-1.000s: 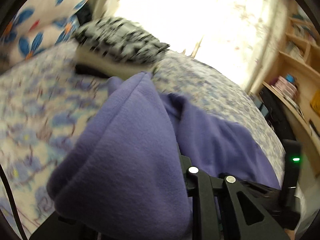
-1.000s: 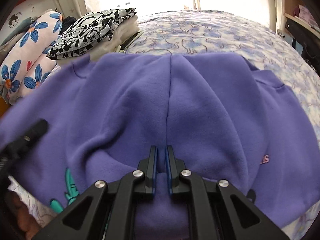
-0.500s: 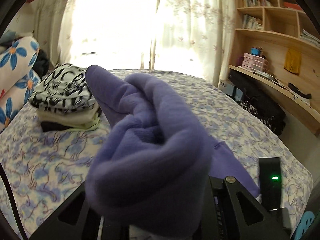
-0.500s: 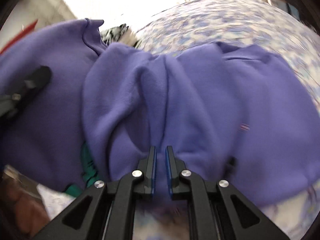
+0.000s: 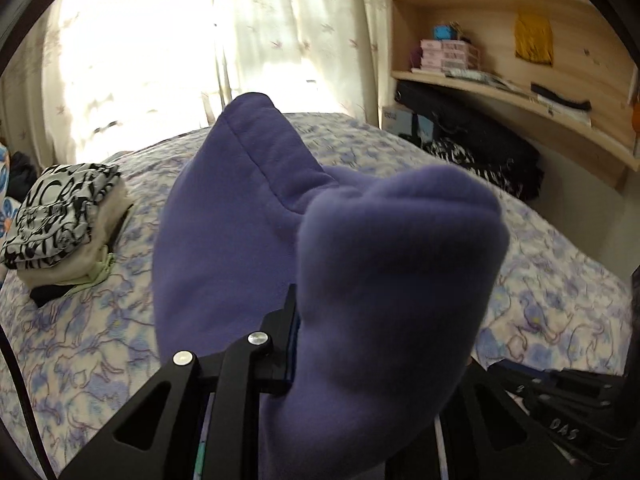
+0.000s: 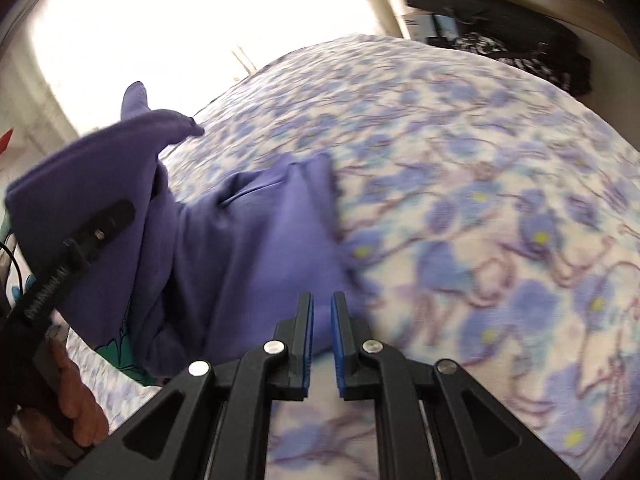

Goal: Fold large clothes
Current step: 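Fold the lifted half over the other half with both tools and release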

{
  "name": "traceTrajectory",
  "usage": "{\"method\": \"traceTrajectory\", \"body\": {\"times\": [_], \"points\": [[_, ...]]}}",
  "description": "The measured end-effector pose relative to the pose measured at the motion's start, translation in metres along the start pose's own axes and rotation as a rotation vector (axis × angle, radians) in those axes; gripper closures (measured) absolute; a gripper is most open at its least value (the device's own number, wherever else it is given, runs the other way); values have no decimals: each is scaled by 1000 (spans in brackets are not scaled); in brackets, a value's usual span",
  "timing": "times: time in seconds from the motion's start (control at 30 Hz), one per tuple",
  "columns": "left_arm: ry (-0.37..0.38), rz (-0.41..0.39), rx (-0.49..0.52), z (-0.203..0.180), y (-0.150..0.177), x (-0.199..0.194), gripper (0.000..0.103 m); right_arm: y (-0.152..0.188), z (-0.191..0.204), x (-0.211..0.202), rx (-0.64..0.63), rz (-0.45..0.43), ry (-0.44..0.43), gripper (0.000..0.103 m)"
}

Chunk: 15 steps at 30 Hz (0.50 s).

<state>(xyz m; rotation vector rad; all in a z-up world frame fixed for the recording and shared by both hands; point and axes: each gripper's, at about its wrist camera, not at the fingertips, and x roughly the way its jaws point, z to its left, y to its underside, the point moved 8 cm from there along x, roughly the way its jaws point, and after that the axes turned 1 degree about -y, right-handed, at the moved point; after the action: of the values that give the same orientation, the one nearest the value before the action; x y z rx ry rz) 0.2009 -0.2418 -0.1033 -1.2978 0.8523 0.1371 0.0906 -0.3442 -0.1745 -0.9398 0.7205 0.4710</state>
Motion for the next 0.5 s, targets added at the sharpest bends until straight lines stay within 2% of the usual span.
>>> {"method": "traceTrajectory", "body": {"times": [0.17,0.3,0.4,0.5], "points": [[28,70,47,-37,19,23,85,4,-18,-9,14,-9,11,94],[32,96,113,-60,36,39,85,7,-27,-6,22,-5,19,94],[29,141,137,-65,52,57,84,9,-33,1,32,14,23,94],[26,138,161,-65,56,61,83,12,-40,3,34,29,33,94]]}}
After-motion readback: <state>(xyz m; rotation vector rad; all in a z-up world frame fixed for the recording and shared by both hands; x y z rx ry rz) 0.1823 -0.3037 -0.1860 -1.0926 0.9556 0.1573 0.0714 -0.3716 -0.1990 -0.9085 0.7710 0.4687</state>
